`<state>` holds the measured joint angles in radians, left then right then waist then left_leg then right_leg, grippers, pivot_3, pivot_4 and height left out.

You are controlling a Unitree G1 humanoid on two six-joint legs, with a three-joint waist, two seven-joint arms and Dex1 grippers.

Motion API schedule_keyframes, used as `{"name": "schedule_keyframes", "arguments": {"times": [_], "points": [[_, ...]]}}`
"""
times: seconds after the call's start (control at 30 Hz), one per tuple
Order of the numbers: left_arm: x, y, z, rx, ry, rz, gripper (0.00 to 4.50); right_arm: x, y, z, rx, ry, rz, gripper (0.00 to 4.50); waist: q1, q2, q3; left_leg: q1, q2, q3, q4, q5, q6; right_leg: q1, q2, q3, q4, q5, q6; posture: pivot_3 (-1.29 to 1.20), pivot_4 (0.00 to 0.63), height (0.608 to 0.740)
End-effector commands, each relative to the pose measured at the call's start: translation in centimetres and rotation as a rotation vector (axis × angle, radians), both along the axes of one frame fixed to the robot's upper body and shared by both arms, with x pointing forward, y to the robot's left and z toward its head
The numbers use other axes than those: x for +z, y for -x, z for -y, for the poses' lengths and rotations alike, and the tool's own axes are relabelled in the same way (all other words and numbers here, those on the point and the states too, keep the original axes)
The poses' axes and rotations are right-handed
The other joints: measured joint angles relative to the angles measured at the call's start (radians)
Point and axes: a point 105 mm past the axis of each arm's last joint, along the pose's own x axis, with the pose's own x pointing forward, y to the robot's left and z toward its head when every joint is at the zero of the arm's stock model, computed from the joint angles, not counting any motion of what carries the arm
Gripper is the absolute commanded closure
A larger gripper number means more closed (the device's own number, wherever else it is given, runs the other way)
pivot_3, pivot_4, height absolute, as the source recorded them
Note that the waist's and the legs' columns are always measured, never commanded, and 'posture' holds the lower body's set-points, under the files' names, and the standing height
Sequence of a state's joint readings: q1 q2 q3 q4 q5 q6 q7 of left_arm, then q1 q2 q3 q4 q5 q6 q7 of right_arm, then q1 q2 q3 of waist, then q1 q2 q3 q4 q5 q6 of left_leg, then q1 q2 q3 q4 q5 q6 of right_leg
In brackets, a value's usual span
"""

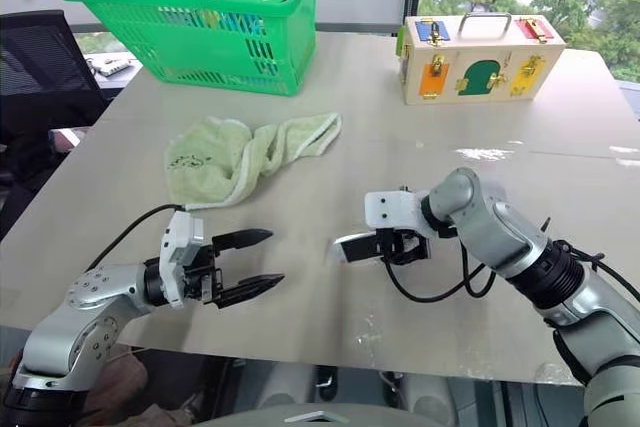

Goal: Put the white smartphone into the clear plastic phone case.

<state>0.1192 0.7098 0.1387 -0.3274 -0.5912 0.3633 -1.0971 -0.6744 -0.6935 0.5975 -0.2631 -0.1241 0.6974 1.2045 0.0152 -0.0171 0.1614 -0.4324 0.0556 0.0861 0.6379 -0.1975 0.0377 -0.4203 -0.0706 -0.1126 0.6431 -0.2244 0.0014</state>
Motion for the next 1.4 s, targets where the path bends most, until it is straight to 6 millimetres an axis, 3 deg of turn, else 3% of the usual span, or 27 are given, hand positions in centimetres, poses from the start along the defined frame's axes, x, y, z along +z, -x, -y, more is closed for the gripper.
{"name": "schedule_keyframes", "arguments": {"times": [0.03,0.13,0.2,0.37,0.43,0.5,0.63,0.77,0.87,0.9,0.97,1.03,1.4], "points": [[0.5,-0.1,0.0,-0.017,0.002,0.028,0.0,1.0,0.5,0.5,-0.037,-0.044,-0.025,0.04,0.0,0.001,0.001,0.0,0.0,0.0,0.0,0.0,0.0,0.0,0.0,0.0,0.0,0.0,0.0,0.0,0.15,0.74],[0.5,-0.3,0.0,-0.019,0.001,0.028,0.0,2.6,0.7,0.9,-0.073,-0.098,-0.014,0.04,-0.001,0.003,0.002,-0.002,0.0,0.0,0.0,0.0,0.0,-0.002,0.0,0.0,0.0,0.0,0.0,0.0,0.15,0.74],[0.5,-0.4,-0.1,-0.021,0.001,0.028,0.0,3.5,0.6,1.0,-0.114,-0.142,0.001,0.59,-0.002,0.003,0.003,-0.003,0.0,0.001,0.0,0.0,0.001,-0.002,0.0,0.0,0.0,0.0,0.0,0.0,0.15,0.74],[0.5,-0.8,0.1,-0.035,0.001,0.033,0.0,4.3,0.5,1.0,-0.192,-0.23,-0.008,2.59,-0.002,0.004,0.003,-0.002,0.001,0.0,0.0,0.0,0.0,-0.002,0.001,-0.001,0.0,0.0,0.0,0.0,0.15,0.74],[0.6,-0.9,0.2,-0.04,0.0,0.037,0.0,4.5,0.3,0.8,-0.204,-0.256,0.008,3.62,-0.002,0.004,0.004,-0.002,0.001,0.0,0.0,0.0,0.0,-0.002,0.001,-0.001,0.0,0.0,0.0,0.0,0.15,0.74],[0.7,-1.0,0.2,-0.044,-0.003,0.038,0.0,5.5,0.7,-0.2,-0.171,-0.35,-0.017,4.44,-0.002,0.005,0.004,-0.002,0.001,0.001,0.0,0.0,0.0,-0.002,0.001,0.0,0.0,0.0,0.0,0.0,0.15,0.74],[0.7,-1.1,0.4,-0.047,-0.004,0.038,0.0,6.1,1.0,-2.1,-0.102,-0.482,-0.039,4.44,-0.003,0.005,0.004,-0.002,0.001,0.001,0.0,0.001,0.002,-0.002,0.002,0.0,0.001,0.0,0.001,0.0,0.15,0.74],[0.1,-0.9,0.8,-0.051,-0.021,0.025,0.0,4.8,0.0,-2.5,-0.104,-0.425,0.031,4.44,0.0,0.005,0.004,-0.002,0.001,0.001,0.0,0.003,0.004,-0.002,0.002,0.0,0.001,0.0,0.001,0.0,0.15,0.74],[-0.3,-0.7,1.8,-0.068,-0.029,0.026,0.0,4.3,1.7,-3.0,-0.015,-0.454,-0.071,4.44,-0.001,0.005,0.004,-0.002,0.0,0.002,0.0,0.003,0.004,-0.002,0.001,0.001,0.001,0.0,0.0,0.0,0.15,0.74],[-0.4,-0.7,2.1,-0.066,-0.023,0.026,0.0,4.0,3.3,-2.9,0.046,-0.441,-0.138,4.44,-0.001,0.005,0.004,-0.002,0.001,0.002,0.0,0.003,0.004,-0.002,0.001,0.001,0.001,0.0,0.0,0.0,0.15,0.74],[-0.5,-0.6,2.3,-0.061,-0.019,0.024,0.81,3.3,5.2,-2.6,0.117,-0.411,-0.22,4.5,0.002,0.005,0.004,-0.003,0.0,0.001,0.0,0.003,0.004,-0.002,0.001,0.001,0.0,0.0,0.001,0.0,0.15,0.74],[-0.7,-0.6,2.2,-0.058,-0.023,0.02,0.81,2.7,5.9,-2.5,0.142,-0.392,-0.27,4.5,-0.002,0.005,0.005,-0.003,0.001,0.001,0.0,0.003,0.004,-0.002,0.001,0.001,0.0,0.0,0.001,0.0,0.15,0.74],[-0.8,-0.8,1.3,-0.031,-0.052,0.015,0.81,-1.4,4.3,-4.3,0.147,-0.33,-0.214,4.5,-0.001,0.005,0.005,-0.001,0.001,0.0,0.0,0.0,0.001,-0.002,0.001,-0.001,0.002,0.0,0.0,0.0,0.15,0.74]]}}
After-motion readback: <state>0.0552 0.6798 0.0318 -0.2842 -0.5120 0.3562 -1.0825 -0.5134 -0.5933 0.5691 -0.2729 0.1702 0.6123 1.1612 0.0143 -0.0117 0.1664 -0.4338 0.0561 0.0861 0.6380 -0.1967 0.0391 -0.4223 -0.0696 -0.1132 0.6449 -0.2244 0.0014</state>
